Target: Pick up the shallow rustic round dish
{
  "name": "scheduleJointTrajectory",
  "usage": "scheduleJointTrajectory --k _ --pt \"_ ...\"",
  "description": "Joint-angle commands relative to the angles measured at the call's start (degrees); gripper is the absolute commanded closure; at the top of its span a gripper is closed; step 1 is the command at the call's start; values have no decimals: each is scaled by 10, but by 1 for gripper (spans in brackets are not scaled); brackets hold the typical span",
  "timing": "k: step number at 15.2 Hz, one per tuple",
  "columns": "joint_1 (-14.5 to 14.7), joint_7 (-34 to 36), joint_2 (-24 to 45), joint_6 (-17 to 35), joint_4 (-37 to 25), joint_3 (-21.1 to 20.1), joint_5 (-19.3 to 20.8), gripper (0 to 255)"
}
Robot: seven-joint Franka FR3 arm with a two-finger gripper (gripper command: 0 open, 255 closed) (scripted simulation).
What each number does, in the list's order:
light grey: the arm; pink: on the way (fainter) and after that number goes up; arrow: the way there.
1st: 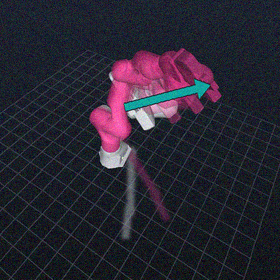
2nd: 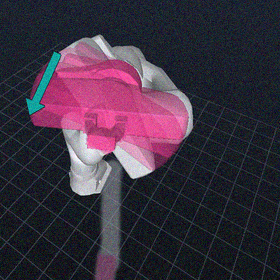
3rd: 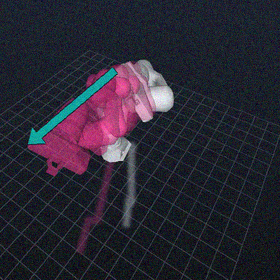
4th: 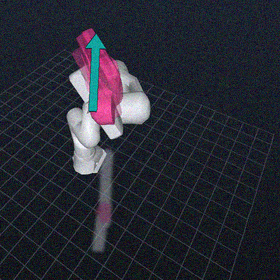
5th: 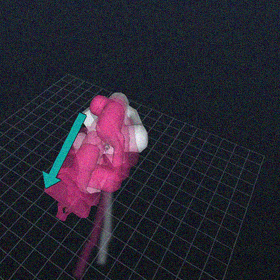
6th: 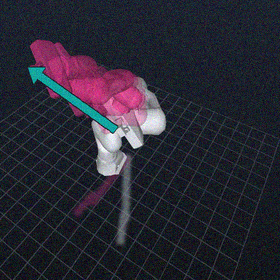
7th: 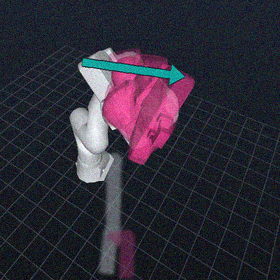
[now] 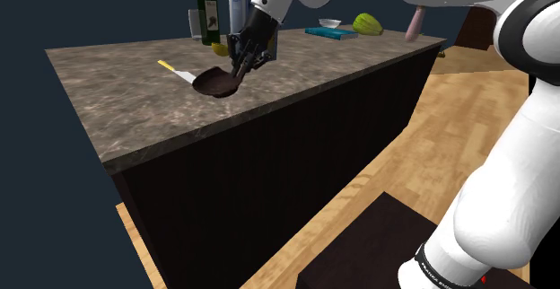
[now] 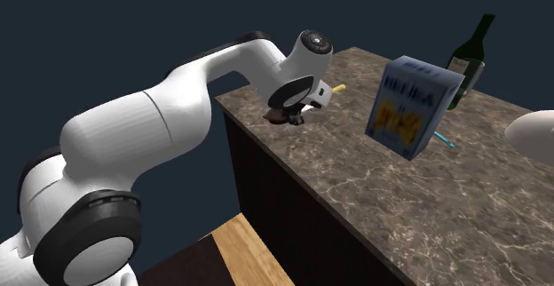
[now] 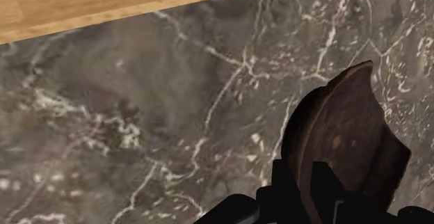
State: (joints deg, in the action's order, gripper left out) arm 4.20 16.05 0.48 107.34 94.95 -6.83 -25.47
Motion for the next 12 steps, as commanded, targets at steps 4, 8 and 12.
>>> scheduleJointTrajectory --k 4,8,12 --pt "-1 15 7 -36 -45 1 5 255" --pt "-2 27 15 -66 -86 2 9 255" --pt "-2 34 21 -83 -109 2 11 255"
